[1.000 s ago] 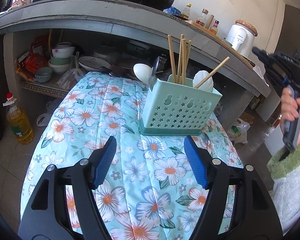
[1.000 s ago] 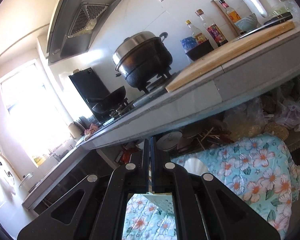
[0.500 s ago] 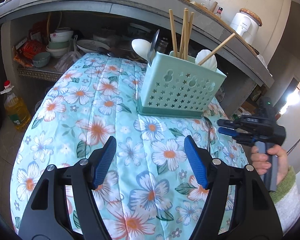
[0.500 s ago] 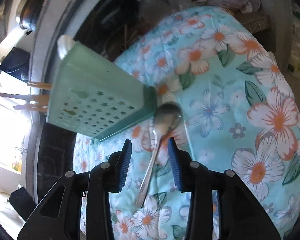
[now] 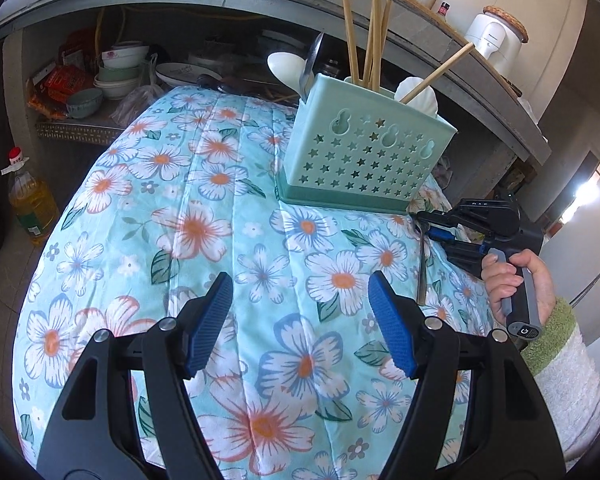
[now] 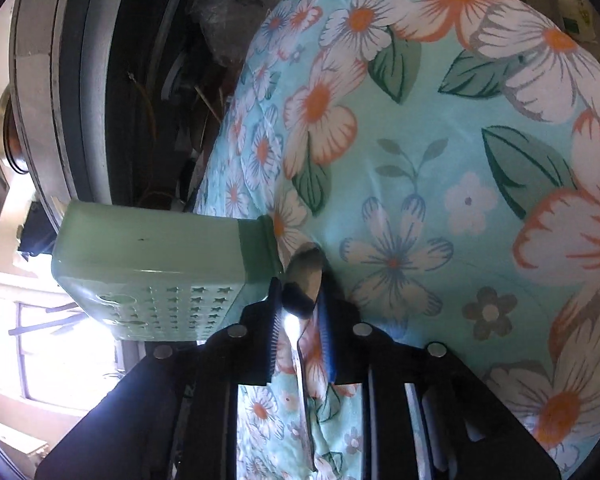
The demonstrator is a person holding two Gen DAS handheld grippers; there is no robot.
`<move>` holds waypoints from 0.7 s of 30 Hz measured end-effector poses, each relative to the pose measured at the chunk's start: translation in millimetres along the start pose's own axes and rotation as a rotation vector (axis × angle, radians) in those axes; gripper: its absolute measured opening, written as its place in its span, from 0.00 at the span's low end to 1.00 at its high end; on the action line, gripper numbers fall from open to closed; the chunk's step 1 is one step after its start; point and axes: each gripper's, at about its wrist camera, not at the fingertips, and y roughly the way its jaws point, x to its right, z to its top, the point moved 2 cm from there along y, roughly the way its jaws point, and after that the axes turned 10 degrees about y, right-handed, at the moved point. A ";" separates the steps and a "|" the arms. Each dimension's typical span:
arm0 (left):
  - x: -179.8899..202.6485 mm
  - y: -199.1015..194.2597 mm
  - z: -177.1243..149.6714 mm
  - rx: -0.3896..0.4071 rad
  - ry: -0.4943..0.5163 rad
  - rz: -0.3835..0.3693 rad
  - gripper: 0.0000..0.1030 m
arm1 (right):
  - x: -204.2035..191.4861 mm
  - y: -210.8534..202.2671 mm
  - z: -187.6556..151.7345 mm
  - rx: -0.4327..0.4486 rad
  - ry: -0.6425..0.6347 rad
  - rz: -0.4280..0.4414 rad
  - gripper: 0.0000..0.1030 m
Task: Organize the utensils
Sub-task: 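Lower the silver spoon into the holder and open the right tool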
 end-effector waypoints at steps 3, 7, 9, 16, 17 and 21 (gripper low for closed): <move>1.2 -1.1 1.3 0.003 0.004 -0.002 0.64 | -2.6 -3.2 -1.9 0.006 0.000 0.028 0.05; 0.2 -0.3 0.8 -0.004 -0.005 0.000 0.64 | -12.3 -21.4 -8.8 0.043 -0.053 0.024 0.04; -1.4 0.5 0.4 -0.007 -0.010 -0.003 0.64 | -24.9 -35.2 -14.5 0.086 -0.109 0.015 0.04; -3.2 4.4 0.9 -0.010 -0.019 -0.007 0.64 | -104.2 -105.6 -47.3 0.291 -0.394 0.055 0.03; -2.8 4.6 1.0 -0.009 -0.019 -0.008 0.64 | -120.8 -115.1 -52.5 0.318 -0.437 0.082 0.03; -2.3 4.2 0.8 -0.008 -0.018 -0.007 0.64 | -180.2 -146.0 -73.2 0.416 -0.613 0.198 0.03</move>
